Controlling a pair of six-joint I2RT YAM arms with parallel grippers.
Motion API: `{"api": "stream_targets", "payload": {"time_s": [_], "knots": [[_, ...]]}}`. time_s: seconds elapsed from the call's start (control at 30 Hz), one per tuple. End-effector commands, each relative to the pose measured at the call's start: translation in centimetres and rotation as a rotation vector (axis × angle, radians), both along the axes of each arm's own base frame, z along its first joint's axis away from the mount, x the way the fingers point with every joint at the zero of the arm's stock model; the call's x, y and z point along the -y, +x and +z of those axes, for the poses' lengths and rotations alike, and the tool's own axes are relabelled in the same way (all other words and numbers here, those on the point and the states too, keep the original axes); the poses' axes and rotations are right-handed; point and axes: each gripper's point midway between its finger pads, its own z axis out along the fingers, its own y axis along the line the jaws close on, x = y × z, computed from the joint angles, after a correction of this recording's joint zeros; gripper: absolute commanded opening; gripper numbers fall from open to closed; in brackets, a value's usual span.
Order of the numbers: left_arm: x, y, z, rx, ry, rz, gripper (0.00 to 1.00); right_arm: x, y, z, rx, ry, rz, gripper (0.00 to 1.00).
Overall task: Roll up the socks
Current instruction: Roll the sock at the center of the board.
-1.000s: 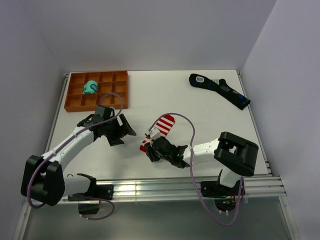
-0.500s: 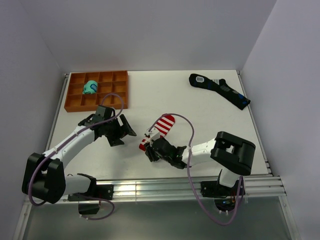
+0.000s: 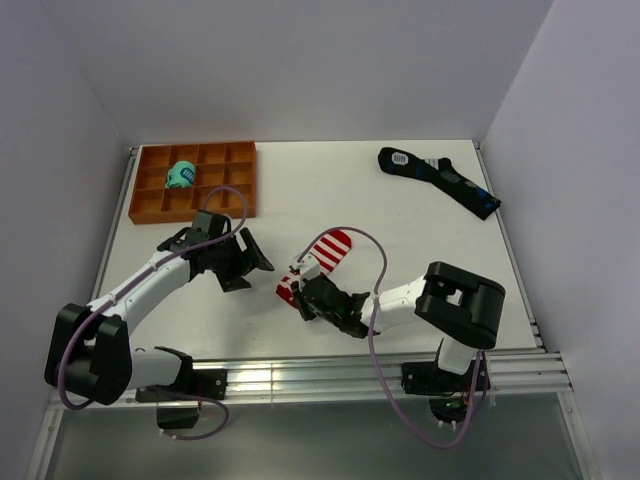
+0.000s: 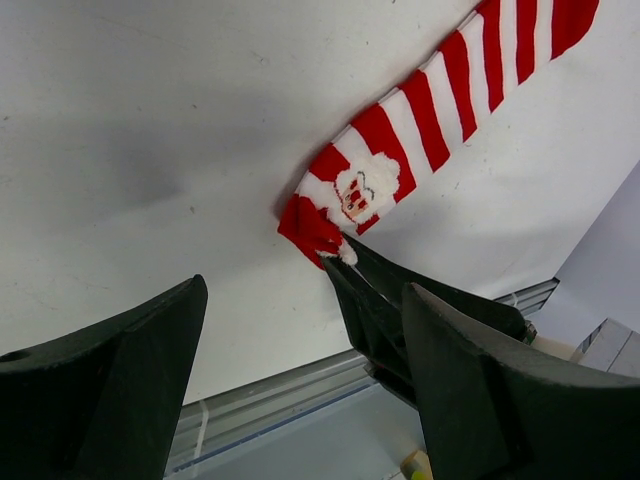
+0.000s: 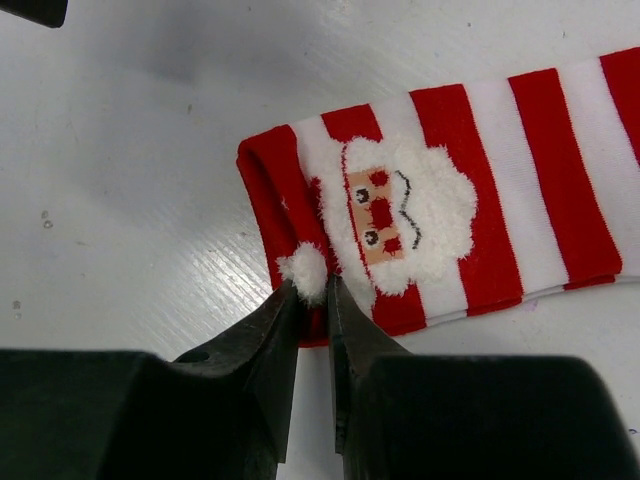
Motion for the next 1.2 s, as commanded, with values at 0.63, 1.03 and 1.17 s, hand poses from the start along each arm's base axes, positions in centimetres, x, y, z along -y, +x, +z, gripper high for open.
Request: {"api": "stream_targets", "payload": {"time_s": [0.63, 1.03, 1.17], "knots": [[0.7, 0.2, -0.1, 0.311, -0.087, -0.111, 0.75, -0.3, -3.2, 0.1, -0.476, 0.095, 0.151, 0.19], [1.4, -0.9, -0.6, 0.346, -0.207, -0.067, 0.68, 0.8, -3.0, 0.2, -0.821, 0.236, 0.137, 0.18], [1.3, -1.6, -0.4, 0.395, -0.190, -0.081, 0.65, 0.2, -3.2, 0.5, -0.888, 0.271, 0.143, 0.18]]}}
